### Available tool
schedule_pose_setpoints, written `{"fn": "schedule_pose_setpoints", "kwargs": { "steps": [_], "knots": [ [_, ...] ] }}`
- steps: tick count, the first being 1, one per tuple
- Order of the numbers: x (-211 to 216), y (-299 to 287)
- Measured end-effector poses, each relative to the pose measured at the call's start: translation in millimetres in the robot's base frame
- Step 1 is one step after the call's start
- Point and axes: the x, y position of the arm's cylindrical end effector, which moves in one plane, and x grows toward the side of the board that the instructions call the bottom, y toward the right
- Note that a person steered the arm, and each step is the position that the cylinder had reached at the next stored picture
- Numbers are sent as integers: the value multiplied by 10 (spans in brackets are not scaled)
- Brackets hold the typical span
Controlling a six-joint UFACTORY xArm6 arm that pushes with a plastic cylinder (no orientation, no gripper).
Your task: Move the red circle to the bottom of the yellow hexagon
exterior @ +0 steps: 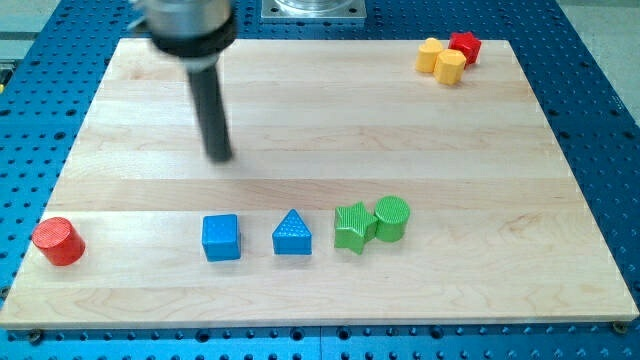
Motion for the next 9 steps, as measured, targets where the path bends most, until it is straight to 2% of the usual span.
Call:
{"fn": "schedule_pose_setpoints", "kwargs": {
  "steps": [1, 2, 3, 5, 6, 7, 8, 9],
  "knots": [
    [1053, -246],
    [1530, -542],
    [1139, -1173],
    [1200, -1658],
    [608, -1092],
    [-183, -549],
    [-527, -583],
    [-553, -826]
  ]
}}
